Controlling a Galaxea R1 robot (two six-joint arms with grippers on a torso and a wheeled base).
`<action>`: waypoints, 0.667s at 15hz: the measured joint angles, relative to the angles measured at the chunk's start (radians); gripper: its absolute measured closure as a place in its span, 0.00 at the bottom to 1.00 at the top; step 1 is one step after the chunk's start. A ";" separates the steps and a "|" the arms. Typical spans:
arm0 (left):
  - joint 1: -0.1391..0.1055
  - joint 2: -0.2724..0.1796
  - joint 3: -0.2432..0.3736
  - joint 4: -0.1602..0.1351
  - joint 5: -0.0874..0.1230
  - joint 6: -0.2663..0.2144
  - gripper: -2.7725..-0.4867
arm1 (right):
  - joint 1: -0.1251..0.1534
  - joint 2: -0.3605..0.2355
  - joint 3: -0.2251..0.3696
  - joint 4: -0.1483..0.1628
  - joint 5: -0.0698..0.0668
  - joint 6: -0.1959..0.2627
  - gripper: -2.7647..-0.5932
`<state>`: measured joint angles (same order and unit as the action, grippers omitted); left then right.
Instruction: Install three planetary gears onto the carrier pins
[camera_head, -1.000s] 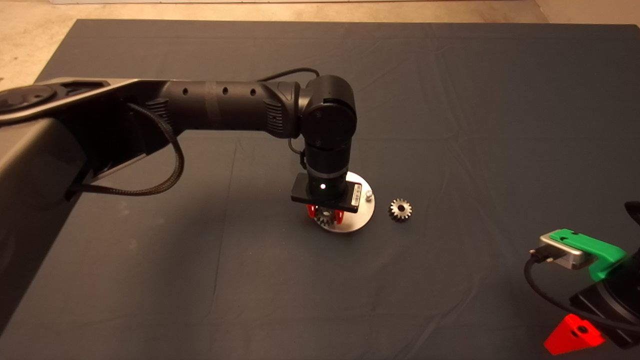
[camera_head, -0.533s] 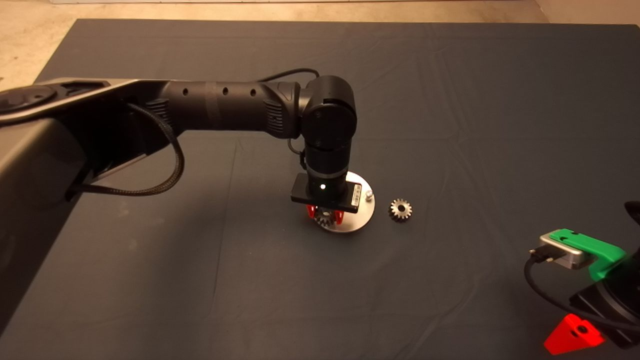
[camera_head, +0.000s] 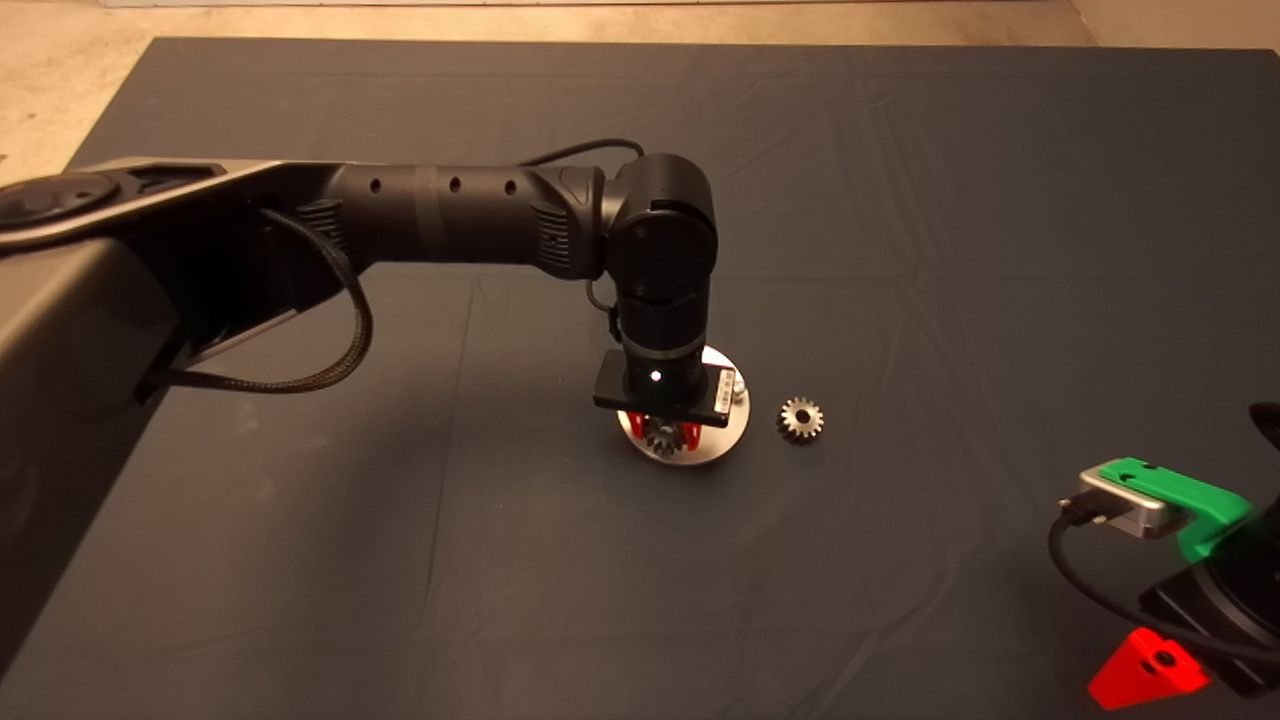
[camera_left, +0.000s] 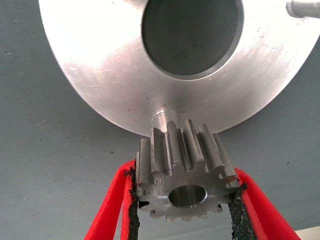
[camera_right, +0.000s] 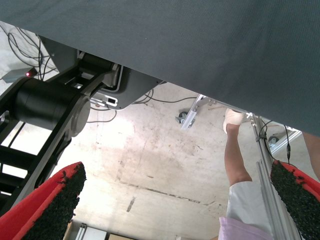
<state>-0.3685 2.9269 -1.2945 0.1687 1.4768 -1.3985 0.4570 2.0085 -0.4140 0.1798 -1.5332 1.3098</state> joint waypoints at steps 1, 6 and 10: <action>0.000 0.001 0.000 0.001 -0.001 0.000 0.80 | 0.000 0.000 0.000 0.000 0.000 0.000 0.01; 0.000 0.001 0.000 0.018 0.000 0.000 0.80 | 0.000 0.000 0.000 0.000 0.000 0.000 0.01; 0.000 0.001 0.000 0.020 0.009 0.000 0.80 | 0.000 0.000 0.000 0.000 0.000 0.000 0.01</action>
<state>-0.3685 2.9279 -1.2945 0.1885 1.4863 -1.3983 0.4570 2.0085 -0.4140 0.1798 -1.5328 1.3098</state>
